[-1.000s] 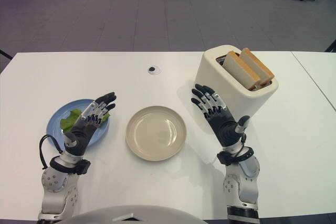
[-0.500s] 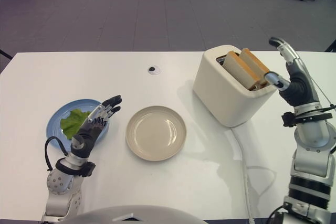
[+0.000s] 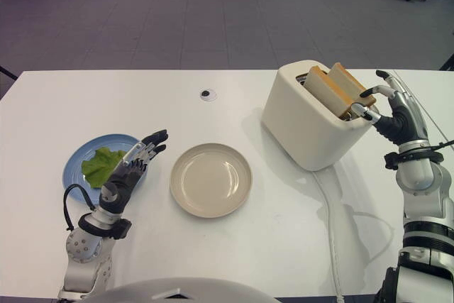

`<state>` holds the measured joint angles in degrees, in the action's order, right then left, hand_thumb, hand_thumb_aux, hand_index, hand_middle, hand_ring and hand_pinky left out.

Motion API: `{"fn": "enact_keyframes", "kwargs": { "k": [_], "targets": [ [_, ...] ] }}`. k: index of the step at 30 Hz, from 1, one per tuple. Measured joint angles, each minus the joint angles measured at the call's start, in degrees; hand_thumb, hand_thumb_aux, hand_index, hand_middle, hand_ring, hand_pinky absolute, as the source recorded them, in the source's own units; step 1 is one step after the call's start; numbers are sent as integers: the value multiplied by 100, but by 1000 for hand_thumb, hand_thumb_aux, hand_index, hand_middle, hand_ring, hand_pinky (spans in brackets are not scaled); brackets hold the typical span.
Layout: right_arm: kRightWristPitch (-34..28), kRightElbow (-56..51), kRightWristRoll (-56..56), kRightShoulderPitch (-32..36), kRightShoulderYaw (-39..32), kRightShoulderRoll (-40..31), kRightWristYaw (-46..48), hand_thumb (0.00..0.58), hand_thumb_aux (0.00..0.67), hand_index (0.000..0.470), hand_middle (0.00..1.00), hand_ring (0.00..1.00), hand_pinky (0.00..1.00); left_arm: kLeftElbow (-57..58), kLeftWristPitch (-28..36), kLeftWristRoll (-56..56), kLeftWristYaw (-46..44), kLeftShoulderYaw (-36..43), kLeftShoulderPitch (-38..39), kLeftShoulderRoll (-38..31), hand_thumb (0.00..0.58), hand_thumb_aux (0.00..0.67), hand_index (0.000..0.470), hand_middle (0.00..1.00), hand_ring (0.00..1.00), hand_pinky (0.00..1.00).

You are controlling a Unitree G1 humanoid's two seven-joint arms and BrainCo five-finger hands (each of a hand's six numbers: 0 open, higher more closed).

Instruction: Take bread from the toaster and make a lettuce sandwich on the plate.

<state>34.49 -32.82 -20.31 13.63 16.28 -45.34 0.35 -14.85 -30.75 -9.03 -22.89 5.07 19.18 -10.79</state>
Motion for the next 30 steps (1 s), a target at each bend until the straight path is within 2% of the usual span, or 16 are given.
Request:
{"fn": "enact_keyframes", "kwargs": {
  "k": [8, 13, 19, 20, 23, 25, 29, 30],
  "targets": [
    [298, -220, 118, 135, -117, -100, -85, 156, 97, 68, 0, 0, 0, 0, -6, -1, 20, 6, 8, 0, 0, 0, 0, 0, 0, 0],
    [394, -203, 229, 137, -119, -156, -152, 223, 145, 101, 0, 0, 0, 0, -7, -3, 20, 10, 8, 0, 0, 0, 0, 0, 0, 0],
    [599, 74, 554, 134, -105, -158, -121, 201, 129, 90, 0, 0, 0, -1, -6, -4, 20, 19, 9, -8, 0, 0, 0, 0, 0, 0],
    [627, 94, 605, 134, -92, -158, -121, 164, 102, 72, 0, 0, 0, -2, -6, -4, 20, 19, 10, -10, 0, 0, 0, 0, 0, 0],
    [632, 66, 687, 136, -37, -177, -117, 128, 79, 55, 0, 0, 0, -4, -6, -4, 20, 18, 13, -14, 0, 0, 0, 0, 0, 0],
    [603, -140, 681, 157, -73, -197, -85, 164, 102, 72, 0, 0, 0, -7, -6, -5, 20, 18, 16, -20, 0, 0, 0, 0, 0, 0],
    [635, -868, 477, 225, -434, -205, -9, 334, 234, 164, 0, 0, 0, -13, -6, -5, 21, 18, 21, -30, 0, 0, 0, 0, 0, 0],
    [666, -1017, 450, 249, -505, -205, -7, 346, 244, 171, 0, 0, 0, -13, -6, -5, 21, 19, 21, -33, 0, 0, 0, 0, 0, 0]
  ]
}}
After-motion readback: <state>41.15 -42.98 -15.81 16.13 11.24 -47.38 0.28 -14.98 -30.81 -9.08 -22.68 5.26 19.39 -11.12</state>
